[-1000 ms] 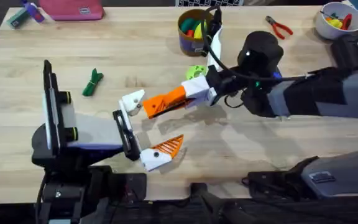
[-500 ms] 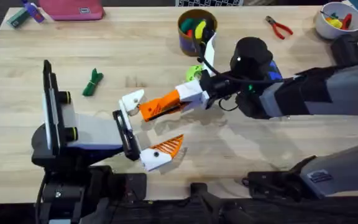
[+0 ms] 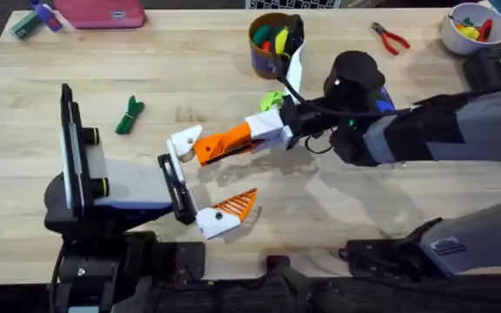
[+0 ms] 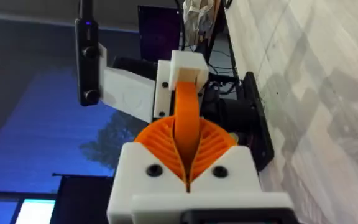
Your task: Pick up the gripper from the table and insert it into the empty holder that is missing its gripper. Then pick up a screw, insert it into the mounting hole, and use the screwdriver to tighten it. Finally, clean up the table by picking up the vegetable and placing it into the bucket.
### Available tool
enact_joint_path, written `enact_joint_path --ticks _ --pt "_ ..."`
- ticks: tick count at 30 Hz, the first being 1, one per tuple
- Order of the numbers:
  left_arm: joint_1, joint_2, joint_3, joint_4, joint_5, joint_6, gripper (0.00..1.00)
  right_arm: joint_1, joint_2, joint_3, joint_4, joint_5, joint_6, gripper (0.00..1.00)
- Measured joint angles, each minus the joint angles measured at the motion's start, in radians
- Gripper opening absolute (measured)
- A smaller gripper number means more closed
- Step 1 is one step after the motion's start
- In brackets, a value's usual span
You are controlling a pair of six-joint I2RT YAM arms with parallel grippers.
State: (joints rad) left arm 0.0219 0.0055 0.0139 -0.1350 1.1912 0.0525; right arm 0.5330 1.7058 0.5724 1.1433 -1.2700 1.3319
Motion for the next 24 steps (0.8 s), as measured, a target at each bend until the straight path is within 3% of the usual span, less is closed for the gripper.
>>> enact_joint_path --ticks 24 --pt "0.000 0.000 0.000 0.000 0.002 0.008 0.987 0.044 0.000 0.015 -0.013 0.107 -0.002 0.009"
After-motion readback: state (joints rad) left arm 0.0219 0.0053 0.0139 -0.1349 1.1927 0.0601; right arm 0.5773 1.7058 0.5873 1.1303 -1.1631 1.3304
